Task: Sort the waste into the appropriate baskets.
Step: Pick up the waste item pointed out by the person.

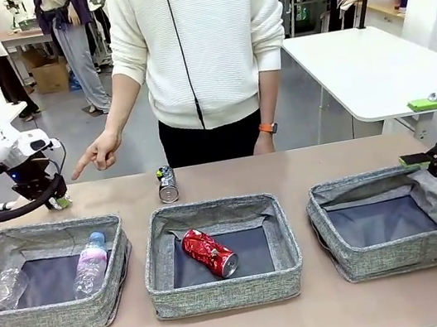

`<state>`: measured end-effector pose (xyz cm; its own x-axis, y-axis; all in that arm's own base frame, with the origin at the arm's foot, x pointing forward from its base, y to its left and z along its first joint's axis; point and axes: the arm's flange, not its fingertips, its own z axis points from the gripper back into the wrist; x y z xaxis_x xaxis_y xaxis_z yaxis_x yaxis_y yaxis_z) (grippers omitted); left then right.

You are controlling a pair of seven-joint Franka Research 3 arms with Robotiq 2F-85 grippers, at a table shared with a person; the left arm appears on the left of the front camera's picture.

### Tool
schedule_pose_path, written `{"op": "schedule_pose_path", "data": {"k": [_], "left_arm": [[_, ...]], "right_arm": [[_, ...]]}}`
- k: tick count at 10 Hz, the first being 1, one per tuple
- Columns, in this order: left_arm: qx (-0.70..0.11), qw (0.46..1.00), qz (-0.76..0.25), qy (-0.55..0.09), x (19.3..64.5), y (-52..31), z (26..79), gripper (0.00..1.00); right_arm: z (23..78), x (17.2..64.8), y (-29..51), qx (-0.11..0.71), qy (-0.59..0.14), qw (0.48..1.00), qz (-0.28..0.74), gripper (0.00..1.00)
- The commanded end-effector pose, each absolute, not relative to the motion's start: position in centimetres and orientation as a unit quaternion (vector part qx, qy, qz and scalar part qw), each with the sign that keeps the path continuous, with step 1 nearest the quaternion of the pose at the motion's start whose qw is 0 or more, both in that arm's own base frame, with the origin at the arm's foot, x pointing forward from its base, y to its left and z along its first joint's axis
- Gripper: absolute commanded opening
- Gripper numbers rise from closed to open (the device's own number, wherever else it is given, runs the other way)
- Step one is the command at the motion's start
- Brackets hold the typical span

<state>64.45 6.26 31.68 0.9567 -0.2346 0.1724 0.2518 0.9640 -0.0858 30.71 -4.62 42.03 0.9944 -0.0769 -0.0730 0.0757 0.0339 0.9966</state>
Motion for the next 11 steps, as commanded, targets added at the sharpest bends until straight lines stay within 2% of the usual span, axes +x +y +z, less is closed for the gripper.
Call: {"op": "schedule_pose_path", "data": {"k": [1, 6, 8, 9, 10, 11], "left_arm": [[-0.044, 0.989, -0.119, -0.077, 64.8, 6.7, 31.8, 0.00], [-0.045, 0.991, -0.098, -0.078, 64.0, 7.1, 32.0, 0.00], [-0.044, 0.992, -0.077, -0.088, 62.8, 7.5, 33.6, 0.00], [-0.059, 0.993, -0.052, -0.084, 60.6, 7.4, 36.7, 0.00], [-0.085, 0.996, 0.003, -0.040, 57.3, 7.1, 41.4, 0.00], [-0.125, 0.991, 0.000, -0.048, 52.8, 6.4, 45.3, 0.00]], "right_arm": [[42.3, 30.8, -4.5, 0.698, -0.003, 0.714, -0.049, 1.00], [42.3, 30.8, -4.5, 0.698, -0.003, 0.714, -0.049, 1.00], [42.3, 30.8, -4.5, 0.698, -0.003, 0.714, -0.049, 1.00], [42.3, 30.8, -4.5, 0.698, -0.003, 0.714, -0.049, 1.00], [42.3, 30.8, -4.5, 0.698, -0.003, 0.714, -0.049, 1.00], [42.3, 30.8, -4.5, 0.698, -0.003, 0.714, -0.049, 1.00]]}}
